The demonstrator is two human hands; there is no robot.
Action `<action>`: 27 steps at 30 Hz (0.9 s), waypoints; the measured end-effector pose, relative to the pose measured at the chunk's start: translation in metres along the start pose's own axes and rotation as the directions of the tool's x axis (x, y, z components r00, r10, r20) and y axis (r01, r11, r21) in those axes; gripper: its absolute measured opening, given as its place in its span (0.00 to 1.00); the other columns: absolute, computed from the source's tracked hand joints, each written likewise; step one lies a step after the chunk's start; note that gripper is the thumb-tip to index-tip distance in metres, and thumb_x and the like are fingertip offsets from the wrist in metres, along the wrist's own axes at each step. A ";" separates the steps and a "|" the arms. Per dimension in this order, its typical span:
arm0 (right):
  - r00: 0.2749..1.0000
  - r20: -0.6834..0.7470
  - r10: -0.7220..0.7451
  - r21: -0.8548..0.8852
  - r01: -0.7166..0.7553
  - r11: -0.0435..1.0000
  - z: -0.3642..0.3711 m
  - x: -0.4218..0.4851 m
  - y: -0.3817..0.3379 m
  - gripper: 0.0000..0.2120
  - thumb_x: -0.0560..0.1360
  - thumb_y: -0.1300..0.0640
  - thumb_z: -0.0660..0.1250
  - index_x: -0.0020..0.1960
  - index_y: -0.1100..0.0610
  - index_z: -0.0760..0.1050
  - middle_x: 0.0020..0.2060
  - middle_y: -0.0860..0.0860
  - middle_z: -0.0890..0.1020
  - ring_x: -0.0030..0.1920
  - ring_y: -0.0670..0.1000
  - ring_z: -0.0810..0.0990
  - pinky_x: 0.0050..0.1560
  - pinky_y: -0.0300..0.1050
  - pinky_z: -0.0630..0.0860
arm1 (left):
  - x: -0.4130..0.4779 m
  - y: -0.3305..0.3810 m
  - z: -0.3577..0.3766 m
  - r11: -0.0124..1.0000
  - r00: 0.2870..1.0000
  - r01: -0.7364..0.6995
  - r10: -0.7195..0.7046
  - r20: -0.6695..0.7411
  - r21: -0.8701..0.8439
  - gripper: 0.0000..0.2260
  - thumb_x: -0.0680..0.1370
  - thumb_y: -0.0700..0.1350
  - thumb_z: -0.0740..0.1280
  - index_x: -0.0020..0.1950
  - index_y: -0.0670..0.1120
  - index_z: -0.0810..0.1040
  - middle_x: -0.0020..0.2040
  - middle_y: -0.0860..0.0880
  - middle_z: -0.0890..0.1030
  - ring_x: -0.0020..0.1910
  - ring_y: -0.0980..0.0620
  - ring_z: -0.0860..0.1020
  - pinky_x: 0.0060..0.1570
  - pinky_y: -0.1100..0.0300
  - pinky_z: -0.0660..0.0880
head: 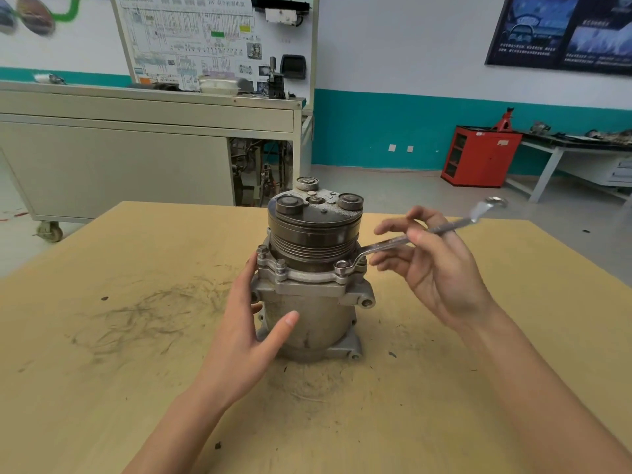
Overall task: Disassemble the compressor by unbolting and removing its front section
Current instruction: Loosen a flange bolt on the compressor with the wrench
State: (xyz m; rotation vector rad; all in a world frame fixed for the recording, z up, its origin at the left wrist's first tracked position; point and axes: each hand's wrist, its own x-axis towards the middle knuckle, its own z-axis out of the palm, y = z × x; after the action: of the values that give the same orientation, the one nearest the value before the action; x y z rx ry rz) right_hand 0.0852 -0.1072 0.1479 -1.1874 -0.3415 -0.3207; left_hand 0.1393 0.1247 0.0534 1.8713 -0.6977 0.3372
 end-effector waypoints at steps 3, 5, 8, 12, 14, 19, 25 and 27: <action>0.982 0.097 0.164 0.020 -0.166 0.986 -0.015 0.024 -0.005 0.05 0.77 0.65 0.54 0.52 0.59 0.64 0.42 0.59 0.82 0.37 0.57 0.83 0.38 0.43 0.79 | 0.000 0.000 0.000 1.000 1.000 0.006 -0.006 0.001 -0.008 0.34 0.68 0.74 0.60 0.69 0.77 0.45 0.75 0.65 0.60 0.70 0.61 0.67 0.65 0.63 0.68; 0.966 0.127 0.226 0.033 -0.232 0.972 -0.020 0.034 -0.004 0.07 0.75 0.63 0.58 0.53 0.59 0.64 0.42 0.59 0.82 0.38 0.56 0.83 0.39 0.43 0.80 | 0.000 0.000 -0.001 1.000 1.000 0.012 -0.012 0.000 -0.019 0.35 0.68 0.74 0.60 0.70 0.77 0.46 0.75 0.63 0.60 0.70 0.61 0.67 0.63 0.67 0.67; 0.960 0.111 0.256 0.048 -0.263 0.964 -0.023 0.041 0.001 0.08 0.74 0.62 0.60 0.52 0.60 0.66 0.41 0.59 0.83 0.37 0.54 0.83 0.37 0.40 0.79 | 0.000 0.001 -0.001 0.999 1.000 0.022 -0.022 0.004 -0.025 0.34 0.69 0.71 0.62 0.69 0.78 0.45 0.72 0.72 0.59 0.68 0.65 0.67 0.59 0.76 0.66; 0.987 -0.032 0.157 0.001 -0.157 0.988 -0.017 0.032 -0.001 0.11 0.74 0.55 0.58 0.46 0.62 0.72 0.40 0.59 0.84 0.36 0.52 0.84 0.35 0.38 0.79 | 0.001 0.002 -0.001 0.999 0.999 0.033 -0.033 0.002 -0.022 0.34 0.69 0.70 0.62 0.67 0.79 0.45 0.71 0.73 0.58 0.69 0.64 0.67 0.57 0.78 0.66; 0.995 -0.091 0.038 -0.119 -0.049 0.992 -0.008 0.022 -0.007 0.16 0.74 0.50 0.57 0.44 0.62 0.75 0.41 0.59 0.85 0.37 0.53 0.84 0.35 0.38 0.80 | 0.001 0.002 -0.001 0.999 0.999 0.033 -0.033 0.001 -0.022 0.33 0.69 0.70 0.62 0.67 0.79 0.45 0.70 0.72 0.58 0.68 0.65 0.67 0.56 0.78 0.66; 0.943 0.041 -0.331 -0.516 0.304 0.801 0.025 -0.015 -0.012 0.17 0.80 0.46 0.57 0.45 0.57 0.78 0.42 0.54 0.85 0.40 0.54 0.85 0.39 0.43 0.81 | 0.001 0.002 0.000 0.999 1.000 0.023 -0.023 0.004 -0.030 0.33 0.69 0.69 0.62 0.68 0.79 0.46 0.72 0.69 0.59 0.68 0.67 0.66 0.57 0.79 0.66; 0.828 0.198 -0.524 -0.688 0.499 0.527 0.033 -0.046 0.007 0.14 0.80 0.46 0.57 0.52 0.55 0.75 0.47 0.50 0.83 0.47 0.51 0.84 0.42 0.54 0.81 | 0.001 0.003 0.000 0.999 1.000 0.021 -0.021 0.005 -0.031 0.34 0.69 0.69 0.62 0.68 0.78 0.46 0.72 0.68 0.60 0.68 0.66 0.67 0.56 0.79 0.66; 0.813 0.211 -0.542 -0.692 0.516 0.504 0.032 -0.055 0.017 0.13 0.81 0.49 0.56 0.53 0.56 0.75 0.50 0.50 0.81 0.51 0.52 0.83 0.46 0.53 0.81 | 0.001 0.004 -0.001 0.999 1.000 0.019 -0.019 0.006 -0.043 0.34 0.69 0.69 0.63 0.67 0.79 0.46 0.71 0.72 0.59 0.67 0.67 0.67 0.56 0.79 0.66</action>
State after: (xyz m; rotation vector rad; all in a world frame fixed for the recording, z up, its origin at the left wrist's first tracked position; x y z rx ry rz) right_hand 0.0397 -0.0681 0.1216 -1.8553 -0.5851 -1.1121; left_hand 0.1378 0.1240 0.0569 1.8378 -0.6853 0.3031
